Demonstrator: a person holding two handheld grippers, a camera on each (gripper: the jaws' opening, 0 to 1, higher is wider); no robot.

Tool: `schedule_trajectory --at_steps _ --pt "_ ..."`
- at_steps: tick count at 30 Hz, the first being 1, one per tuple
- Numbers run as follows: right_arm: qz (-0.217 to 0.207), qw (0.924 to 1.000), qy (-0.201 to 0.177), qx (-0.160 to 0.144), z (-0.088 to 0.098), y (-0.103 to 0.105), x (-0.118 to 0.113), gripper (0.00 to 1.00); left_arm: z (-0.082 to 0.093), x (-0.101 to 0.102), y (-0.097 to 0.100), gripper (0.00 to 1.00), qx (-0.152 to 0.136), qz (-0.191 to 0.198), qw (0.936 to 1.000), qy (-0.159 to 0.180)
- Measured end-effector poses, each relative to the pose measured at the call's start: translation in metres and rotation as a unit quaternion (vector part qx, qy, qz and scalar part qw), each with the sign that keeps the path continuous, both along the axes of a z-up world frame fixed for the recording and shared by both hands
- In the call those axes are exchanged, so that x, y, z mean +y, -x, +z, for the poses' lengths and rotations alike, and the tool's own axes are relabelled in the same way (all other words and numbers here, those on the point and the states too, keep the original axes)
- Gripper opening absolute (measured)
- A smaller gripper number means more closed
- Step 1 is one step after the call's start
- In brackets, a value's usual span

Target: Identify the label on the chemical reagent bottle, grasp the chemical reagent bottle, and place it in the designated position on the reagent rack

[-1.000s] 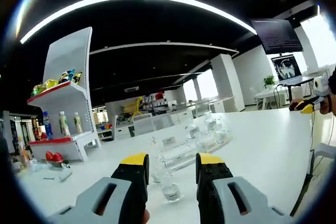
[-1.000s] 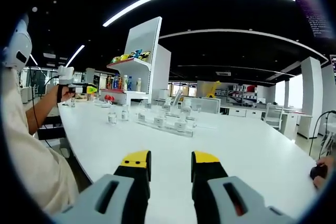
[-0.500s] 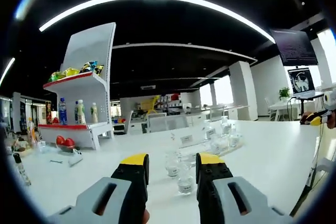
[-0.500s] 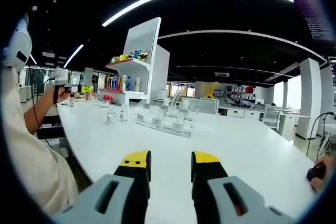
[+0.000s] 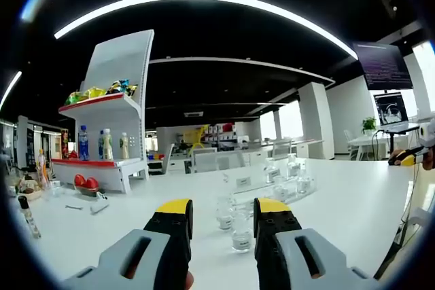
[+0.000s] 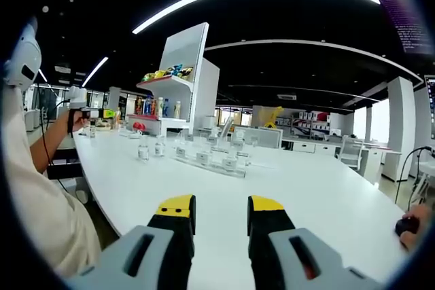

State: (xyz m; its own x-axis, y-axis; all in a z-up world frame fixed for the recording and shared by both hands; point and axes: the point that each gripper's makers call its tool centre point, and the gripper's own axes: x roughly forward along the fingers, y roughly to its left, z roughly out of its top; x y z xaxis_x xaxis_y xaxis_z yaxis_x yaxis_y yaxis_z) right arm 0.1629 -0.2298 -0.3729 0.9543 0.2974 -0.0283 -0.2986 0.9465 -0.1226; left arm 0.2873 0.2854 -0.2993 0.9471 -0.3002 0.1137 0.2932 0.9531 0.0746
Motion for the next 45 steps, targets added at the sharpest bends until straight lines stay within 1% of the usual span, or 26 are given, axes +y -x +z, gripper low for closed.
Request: schedule_trajectory --at_steps 5,12,17,28,33,37,40,45 --pt "0.000 1.0000 0.001 0.001 -0.001 0.001 -0.001 0.30 0.000 -0.005 0.001 0.37 0.000 -0.005 1.0000 -0.002" --pt "-0.002 1.0000 -0.001 -0.002 0.001 0.002 -0.003 0.30 0.000 -0.007 0.001 0.37 0.000 -0.006 1.0000 -0.002" --pt "-0.001 1.0000 0.000 0.001 -0.001 0.002 -0.001 0.30 -0.002 -0.008 0.000 0.37 0.002 -0.008 1.0000 -0.002" --pt "-0.002 1.0000 0.001 -0.001 0.002 0.001 -0.002 0.30 0.000 -0.007 0.002 0.37 -0.001 -0.007 1.0000 0.000" --pt "-0.002 1.0000 0.003 0.002 0.000 0.002 -0.002 0.30 -0.003 -0.007 0.001 0.37 0.004 -0.010 0.9999 -0.006" --pt "-0.001 1.0000 0.000 -0.003 0.003 0.003 -0.001 0.30 -0.005 -0.006 0.002 0.37 0.011 -0.010 0.9999 -0.004" --pt "-0.001 1.0000 0.001 -0.001 0.001 0.002 -0.002 0.30 -0.007 -0.004 0.002 0.37 0.016 -0.010 0.9998 -0.002" --pt "-0.004 1.0000 0.001 -0.002 0.003 0.001 -0.003 0.30 -0.016 -0.009 -0.004 0.37 0.027 -0.014 0.9995 -0.003"
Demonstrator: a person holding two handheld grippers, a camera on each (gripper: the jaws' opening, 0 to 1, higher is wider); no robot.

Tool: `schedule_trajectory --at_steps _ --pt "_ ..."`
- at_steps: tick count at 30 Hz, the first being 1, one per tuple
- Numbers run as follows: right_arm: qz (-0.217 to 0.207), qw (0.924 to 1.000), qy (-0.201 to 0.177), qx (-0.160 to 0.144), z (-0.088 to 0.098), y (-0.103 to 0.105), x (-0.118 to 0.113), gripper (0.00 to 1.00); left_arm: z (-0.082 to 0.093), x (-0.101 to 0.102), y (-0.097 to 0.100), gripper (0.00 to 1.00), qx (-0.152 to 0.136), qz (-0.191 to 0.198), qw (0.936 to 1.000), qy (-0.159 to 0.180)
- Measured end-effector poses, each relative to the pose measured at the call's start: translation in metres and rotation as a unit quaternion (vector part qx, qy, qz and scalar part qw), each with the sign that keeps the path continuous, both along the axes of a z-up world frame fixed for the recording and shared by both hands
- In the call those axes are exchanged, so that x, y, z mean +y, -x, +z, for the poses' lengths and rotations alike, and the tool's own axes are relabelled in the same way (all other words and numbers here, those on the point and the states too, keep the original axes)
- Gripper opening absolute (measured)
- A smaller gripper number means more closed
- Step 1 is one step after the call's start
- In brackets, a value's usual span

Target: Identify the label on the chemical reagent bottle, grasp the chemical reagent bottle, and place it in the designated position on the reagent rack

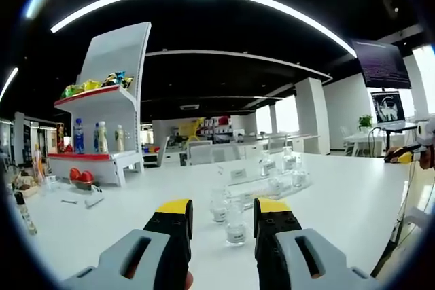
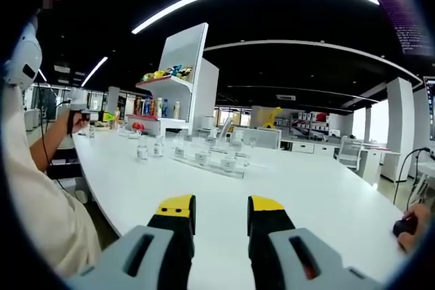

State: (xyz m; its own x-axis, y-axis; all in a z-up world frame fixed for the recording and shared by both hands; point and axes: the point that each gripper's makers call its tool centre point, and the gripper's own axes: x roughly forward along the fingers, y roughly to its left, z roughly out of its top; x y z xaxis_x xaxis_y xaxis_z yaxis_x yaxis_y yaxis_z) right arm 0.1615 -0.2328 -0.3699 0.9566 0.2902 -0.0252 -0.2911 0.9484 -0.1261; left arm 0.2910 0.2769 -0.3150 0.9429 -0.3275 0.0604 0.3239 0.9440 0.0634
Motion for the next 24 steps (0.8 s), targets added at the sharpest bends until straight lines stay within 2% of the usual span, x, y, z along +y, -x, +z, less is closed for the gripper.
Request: schedule_trajectory --at_steps 13,19,24 --pt "0.002 1.0000 0.004 0.004 -0.002 -0.001 0.002 0.30 -0.013 -0.002 -0.003 0.37 0.014 -0.009 0.9999 -0.002" --pt "0.003 1.0000 0.004 0.005 -0.003 -0.001 0.002 0.30 -0.020 -0.012 -0.006 0.38 0.020 -0.023 0.9995 -0.004" --pt "0.001 1.0000 0.005 0.003 -0.001 -0.001 0.001 0.30 -0.023 -0.013 -0.009 0.38 0.019 -0.023 0.9995 -0.006"
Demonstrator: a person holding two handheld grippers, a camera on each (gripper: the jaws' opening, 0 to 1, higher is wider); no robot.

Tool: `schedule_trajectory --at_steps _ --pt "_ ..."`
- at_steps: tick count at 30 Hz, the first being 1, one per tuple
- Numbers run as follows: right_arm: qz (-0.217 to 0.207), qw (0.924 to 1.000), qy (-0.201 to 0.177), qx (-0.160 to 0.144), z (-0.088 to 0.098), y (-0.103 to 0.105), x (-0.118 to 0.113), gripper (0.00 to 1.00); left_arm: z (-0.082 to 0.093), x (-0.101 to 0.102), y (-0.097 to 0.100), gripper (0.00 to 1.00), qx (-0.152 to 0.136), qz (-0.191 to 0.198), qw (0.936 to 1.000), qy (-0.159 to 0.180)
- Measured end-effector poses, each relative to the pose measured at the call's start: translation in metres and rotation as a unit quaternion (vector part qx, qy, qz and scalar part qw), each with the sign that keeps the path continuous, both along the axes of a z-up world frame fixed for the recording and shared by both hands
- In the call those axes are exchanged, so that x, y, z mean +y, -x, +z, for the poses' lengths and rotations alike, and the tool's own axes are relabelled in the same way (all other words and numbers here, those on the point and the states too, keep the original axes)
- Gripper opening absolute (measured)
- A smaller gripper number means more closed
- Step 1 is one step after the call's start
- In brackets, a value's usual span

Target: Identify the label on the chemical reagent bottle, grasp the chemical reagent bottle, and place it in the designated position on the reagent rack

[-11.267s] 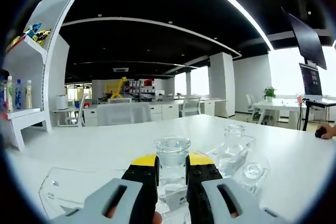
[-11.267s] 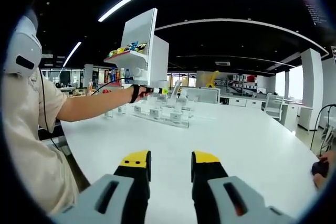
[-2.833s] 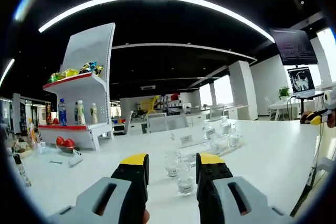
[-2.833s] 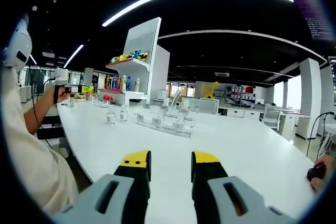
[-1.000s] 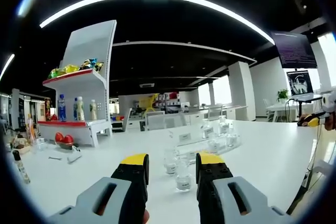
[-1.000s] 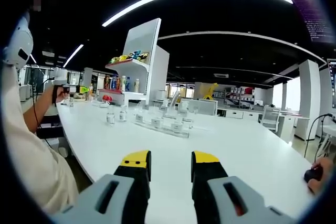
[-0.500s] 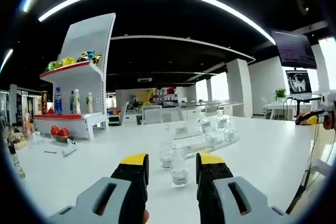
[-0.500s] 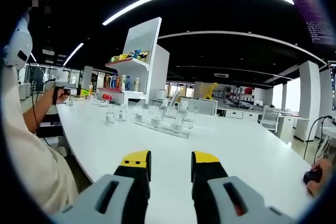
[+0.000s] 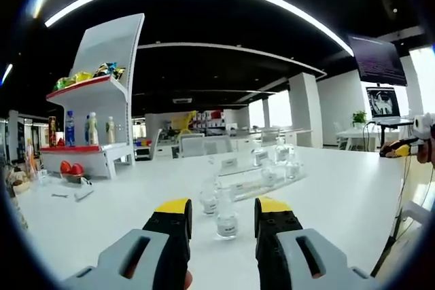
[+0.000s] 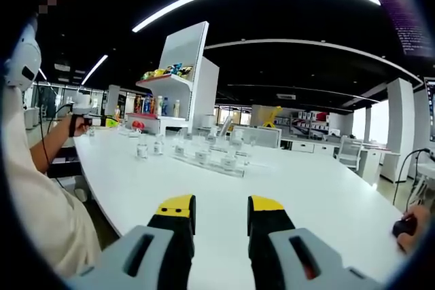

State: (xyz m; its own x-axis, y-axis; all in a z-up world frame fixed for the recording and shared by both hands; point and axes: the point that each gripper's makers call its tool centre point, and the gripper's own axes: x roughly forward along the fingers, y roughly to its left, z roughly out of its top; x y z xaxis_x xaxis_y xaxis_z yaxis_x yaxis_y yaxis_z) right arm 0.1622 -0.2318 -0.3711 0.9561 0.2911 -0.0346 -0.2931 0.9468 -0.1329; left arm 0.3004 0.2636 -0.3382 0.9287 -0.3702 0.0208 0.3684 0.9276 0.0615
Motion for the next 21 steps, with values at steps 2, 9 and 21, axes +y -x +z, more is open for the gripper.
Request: schedule_trajectory --at_steps 2,9,21 --pt "0.000 1.0000 0.000 -0.001 0.001 0.000 0.000 0.30 -0.002 -0.001 -0.001 0.38 0.002 0.000 1.0000 -0.001" --pt "0.000 1.0000 0.001 0.000 0.000 0.000 0.000 0.30 -0.006 -0.008 0.000 0.39 0.004 -0.009 0.9999 -0.008" --pt "0.000 1.0000 0.004 0.001 0.000 0.001 0.001 0.30 -0.015 -0.017 -0.004 0.40 0.013 -0.018 0.9996 -0.016"
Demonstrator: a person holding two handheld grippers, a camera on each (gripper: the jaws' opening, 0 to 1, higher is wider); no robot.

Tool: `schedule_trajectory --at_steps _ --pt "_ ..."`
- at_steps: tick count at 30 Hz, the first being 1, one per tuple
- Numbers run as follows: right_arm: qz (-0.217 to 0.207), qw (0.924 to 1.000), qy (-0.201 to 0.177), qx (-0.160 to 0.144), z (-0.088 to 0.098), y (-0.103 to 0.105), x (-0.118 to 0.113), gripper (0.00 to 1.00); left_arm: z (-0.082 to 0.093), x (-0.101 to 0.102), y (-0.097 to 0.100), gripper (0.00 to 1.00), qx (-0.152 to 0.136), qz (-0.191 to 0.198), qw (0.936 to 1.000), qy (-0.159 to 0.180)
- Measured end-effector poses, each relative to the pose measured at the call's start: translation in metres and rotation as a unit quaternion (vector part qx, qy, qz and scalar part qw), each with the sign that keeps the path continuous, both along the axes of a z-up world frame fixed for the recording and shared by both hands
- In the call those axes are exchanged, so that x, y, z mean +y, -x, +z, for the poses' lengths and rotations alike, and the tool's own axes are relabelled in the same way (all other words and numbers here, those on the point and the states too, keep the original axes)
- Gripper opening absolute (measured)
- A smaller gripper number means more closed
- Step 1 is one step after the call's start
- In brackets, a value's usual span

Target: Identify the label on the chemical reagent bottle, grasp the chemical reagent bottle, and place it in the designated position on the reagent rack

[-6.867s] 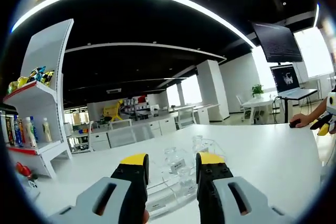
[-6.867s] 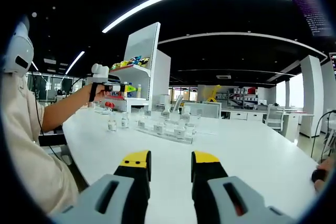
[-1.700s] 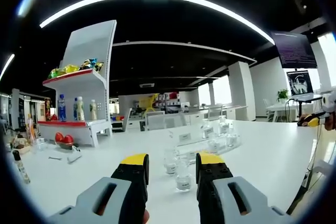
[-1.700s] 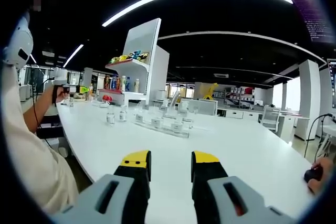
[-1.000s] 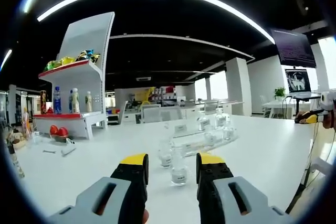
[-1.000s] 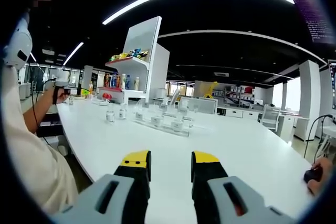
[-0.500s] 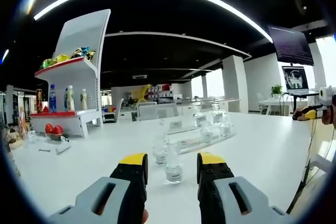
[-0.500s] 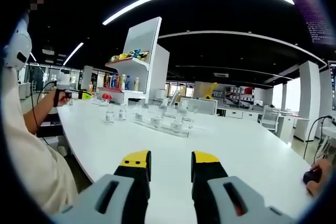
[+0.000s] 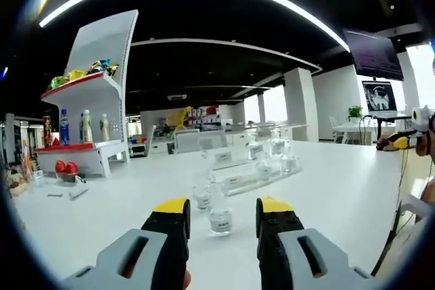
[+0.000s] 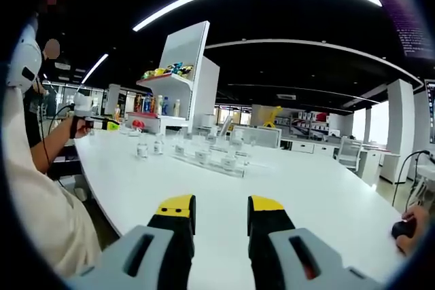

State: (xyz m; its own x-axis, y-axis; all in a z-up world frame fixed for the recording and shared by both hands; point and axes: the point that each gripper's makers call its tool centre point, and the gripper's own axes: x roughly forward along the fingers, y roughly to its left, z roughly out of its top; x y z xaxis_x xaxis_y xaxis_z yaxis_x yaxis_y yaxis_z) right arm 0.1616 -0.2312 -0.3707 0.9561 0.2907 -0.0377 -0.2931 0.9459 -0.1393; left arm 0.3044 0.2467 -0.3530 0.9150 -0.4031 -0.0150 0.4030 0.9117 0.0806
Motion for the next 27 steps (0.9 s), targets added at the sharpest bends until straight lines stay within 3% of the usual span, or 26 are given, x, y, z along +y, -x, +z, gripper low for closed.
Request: schedule_trajectory --at_steps 10,27 --pt "0.001 1.0000 -0.001 0.001 -0.0001 -0.0022 0.0009 0.30 -0.0035 -0.0068 -0.0069 0.41 -0.004 0.003 1.0000 0.001" --pt "0.004 1.0000 0.000 0.003 -0.0031 -0.0009 0.0029 0.30 0.0017 -0.0110 -0.0024 0.41 -0.009 0.003 0.9999 -0.004"
